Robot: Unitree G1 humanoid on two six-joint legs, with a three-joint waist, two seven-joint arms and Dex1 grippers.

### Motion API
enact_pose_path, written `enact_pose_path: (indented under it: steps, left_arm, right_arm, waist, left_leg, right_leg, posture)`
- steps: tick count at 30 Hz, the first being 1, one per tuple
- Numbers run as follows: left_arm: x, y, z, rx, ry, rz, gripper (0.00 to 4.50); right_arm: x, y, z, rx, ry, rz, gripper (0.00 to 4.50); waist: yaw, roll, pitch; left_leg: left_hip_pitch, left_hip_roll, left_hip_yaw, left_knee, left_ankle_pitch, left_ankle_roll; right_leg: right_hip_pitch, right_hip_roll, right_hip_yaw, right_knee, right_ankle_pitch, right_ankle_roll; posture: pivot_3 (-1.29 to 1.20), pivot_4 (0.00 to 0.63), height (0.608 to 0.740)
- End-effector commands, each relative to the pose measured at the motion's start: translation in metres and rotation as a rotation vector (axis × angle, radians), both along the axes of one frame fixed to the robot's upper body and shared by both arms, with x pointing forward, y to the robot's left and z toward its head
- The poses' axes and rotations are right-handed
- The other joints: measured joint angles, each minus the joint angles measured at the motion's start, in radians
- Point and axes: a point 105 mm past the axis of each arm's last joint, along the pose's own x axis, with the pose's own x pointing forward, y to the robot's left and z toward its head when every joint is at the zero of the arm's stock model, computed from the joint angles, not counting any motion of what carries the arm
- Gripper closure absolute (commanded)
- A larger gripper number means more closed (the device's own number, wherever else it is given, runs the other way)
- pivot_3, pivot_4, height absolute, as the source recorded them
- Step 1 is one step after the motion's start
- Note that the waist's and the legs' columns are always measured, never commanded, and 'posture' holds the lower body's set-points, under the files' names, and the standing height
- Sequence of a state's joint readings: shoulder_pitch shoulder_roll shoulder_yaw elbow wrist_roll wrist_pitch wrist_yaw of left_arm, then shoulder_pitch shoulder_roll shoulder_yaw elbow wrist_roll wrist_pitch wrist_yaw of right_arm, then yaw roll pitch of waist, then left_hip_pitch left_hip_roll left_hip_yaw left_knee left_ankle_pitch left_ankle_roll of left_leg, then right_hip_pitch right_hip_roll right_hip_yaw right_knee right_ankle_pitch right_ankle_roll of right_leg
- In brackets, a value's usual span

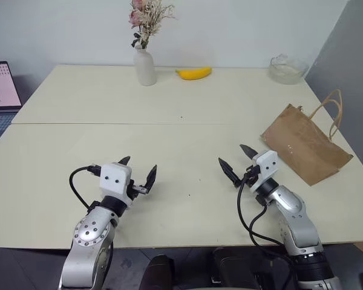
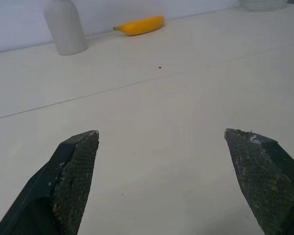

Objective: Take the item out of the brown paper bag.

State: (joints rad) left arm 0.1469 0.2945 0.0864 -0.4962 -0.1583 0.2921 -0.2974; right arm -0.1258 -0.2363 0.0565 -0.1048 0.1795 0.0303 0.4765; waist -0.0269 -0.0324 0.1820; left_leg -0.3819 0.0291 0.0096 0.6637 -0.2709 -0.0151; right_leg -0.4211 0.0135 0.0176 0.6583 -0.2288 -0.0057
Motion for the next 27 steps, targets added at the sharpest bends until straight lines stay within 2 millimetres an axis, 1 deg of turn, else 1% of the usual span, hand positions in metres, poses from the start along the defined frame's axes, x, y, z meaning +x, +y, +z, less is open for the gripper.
enact_pose_path:
  steps: [1, 10, 15, 18, 20, 24, 25, 26, 27]
  left_arm:
    - [-0.004, -0.005, 0.014, -0.006, -0.061, -0.025, 0.20]
    - [-0.001, -0.010, 0.013, 0.012, -0.049, -0.032, 0.20]
    - [0.002, -0.010, 0.021, 0.022, -0.063, -0.044, 0.20]
    - [0.004, -0.008, 0.032, 0.009, -0.071, -0.060, 0.20]
    - [0.007, -0.012, 0.038, 0.022, -0.071, -0.104, 0.20]
    - [0.023, -0.033, 0.074, 0.025, -0.154, -0.283, 0.20]
    - [0.024, -0.039, 0.081, 0.017, -0.166, -0.329, 0.20]
    - [0.024, -0.050, 0.091, 0.006, -0.176, -0.422, 0.20]
    - [0.022, -0.057, 0.097, -0.001, -0.179, -0.486, 0.20]
  right_arm:
    - [-0.001, -0.001, 0.012, 0.009, -0.048, 0.006, 0.00]
    - [-0.002, 0.001, 0.014, -0.014, -0.054, 0.025, 0.00]
    - [-0.004, 0.000, 0.014, -0.021, -0.053, 0.028, 0.00]
    - [-0.006, 0.001, 0.016, -0.031, -0.061, 0.030, 0.00]
    - [-0.008, 0.000, 0.022, -0.033, -0.076, 0.022, 0.00]
    - [-0.020, 0.000, 0.038, -0.060, -0.146, -0.001, 0.00]
    - [-0.024, -0.001, 0.042, -0.067, -0.165, -0.013, 0.00]
    - [-0.029, -0.004, 0.050, -0.072, -0.196, -0.034, 0.00]
    - [-0.033, -0.006, 0.056, -0.075, -0.217, -0.049, 0.00]
  waist:
    - [0.000, 0.000, 0.000]
    - [0.000, 0.000, 0.000]
    - [0.000, 0.000, 0.000]
    - [0.000, 0.000, 0.000]
    - [0.000, 0.000, 0.000]
    - [0.006, 0.000, 0.000]
    - [0.008, 0.000, 0.000]
    - [0.007, 0.000, 0.000]
    - [0.007, 0.000, 0.000]
  left_leg:
    - [0.000, 0.000, 0.000, 0.000, 0.000, 0.000]
    - [0.000, 0.000, 0.000, 0.000, 0.000, 0.000]
    - [0.000, 0.000, 0.000, 0.000, 0.000, 0.000]
    - [0.000, 0.000, 0.000, 0.000, 0.000, 0.000]
    - [0.000, 0.000, 0.000, 0.000, 0.000, 0.000]
    - [-0.001, 0.000, -0.002, 0.000, 0.000, 0.000]
    - [0.000, -0.001, -0.001, 0.001, 0.000, 0.000]
    - [0.000, -0.001, -0.001, 0.001, 0.000, 0.000]
    - [0.000, -0.001, -0.001, 0.001, 0.000, 0.000]
  right_leg:
    - [0.000, 0.000, 0.000, 0.000, 0.000, 0.000]
    - [0.000, 0.000, 0.000, 0.000, 0.000, 0.000]
    - [0.000, 0.000, 0.000, 0.000, 0.000, 0.000]
    - [0.000, 0.000, 0.000, 0.000, 0.000, 0.000]
    - [0.000, 0.000, 0.000, 0.000, 0.000, 0.000]
    - [0.000, 0.001, -0.002, 0.001, 0.000, 0.000]
    - [0.000, 0.001, -0.002, 0.001, 0.000, 0.000]
    - [0.000, 0.001, -0.001, 0.001, 0.000, 0.000]
    - [0.000, 0.001, -0.001, 0.000, 0.000, 0.000]
  posture:
    - [0.00, 0.150, 0.740]
    - [0.00, 0.150, 0.740]
    - [0.00, 0.150, 0.740]
    - [0.00, 0.150, 0.740]
    - [0.00, 0.150, 0.740]
    - [0.00, 0.150, 0.740]
    - [0.00, 0.150, 0.740]
    - [0.00, 0.150, 0.740]
    - [0.00, 0.150, 0.740]
